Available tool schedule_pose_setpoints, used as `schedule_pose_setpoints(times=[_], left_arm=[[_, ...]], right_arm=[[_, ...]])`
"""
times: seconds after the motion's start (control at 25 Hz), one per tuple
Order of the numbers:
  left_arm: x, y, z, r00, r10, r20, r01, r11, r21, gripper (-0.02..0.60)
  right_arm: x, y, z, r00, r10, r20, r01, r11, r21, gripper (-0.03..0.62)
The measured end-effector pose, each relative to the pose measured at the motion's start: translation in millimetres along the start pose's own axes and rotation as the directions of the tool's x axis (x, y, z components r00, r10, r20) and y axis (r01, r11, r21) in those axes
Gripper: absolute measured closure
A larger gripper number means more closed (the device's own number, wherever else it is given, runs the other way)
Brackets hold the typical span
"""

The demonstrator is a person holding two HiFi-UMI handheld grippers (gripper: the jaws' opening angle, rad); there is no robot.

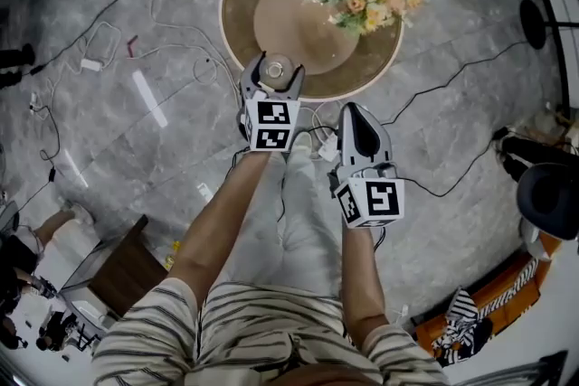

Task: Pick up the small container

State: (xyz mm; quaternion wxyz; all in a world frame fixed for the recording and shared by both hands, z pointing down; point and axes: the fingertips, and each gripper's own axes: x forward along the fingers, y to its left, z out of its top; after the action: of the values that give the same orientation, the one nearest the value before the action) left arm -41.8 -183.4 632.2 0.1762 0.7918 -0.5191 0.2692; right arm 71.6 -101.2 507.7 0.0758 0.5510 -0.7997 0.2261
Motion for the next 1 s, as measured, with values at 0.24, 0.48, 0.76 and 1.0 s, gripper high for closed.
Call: schedule_pose_setpoints(times=[0.24,0.48,0.76,1.0], left_arm=[[-44,-2,39,1.0,-0.013,0.021,0.013,1.0,-0.017,0.255],[-85,-7,86,0.998,-0.026,0.057,0.028,0.999,-0.028,0.255],[-142,-8,142,0.994,-0.018,0.112,0.022,0.999,-0.028,0.255],[-181,-12,185,0.987,-0.028,0.158,0.029,1.0,-0.005,0.255]], right_arm=[[-18,19,31,1.0,0.013,0.011,-0.013,1.0,-0.015,0.585],[-32,33,74,0.999,0.027,0.043,-0.026,0.999,-0.031,0.585],[-53,64,136,0.992,0.083,0.099,-0.076,0.995,-0.069,0.585],[-67,82,172,0.985,0.108,0.132,-0.095,0.99,-0.101,0.585]])
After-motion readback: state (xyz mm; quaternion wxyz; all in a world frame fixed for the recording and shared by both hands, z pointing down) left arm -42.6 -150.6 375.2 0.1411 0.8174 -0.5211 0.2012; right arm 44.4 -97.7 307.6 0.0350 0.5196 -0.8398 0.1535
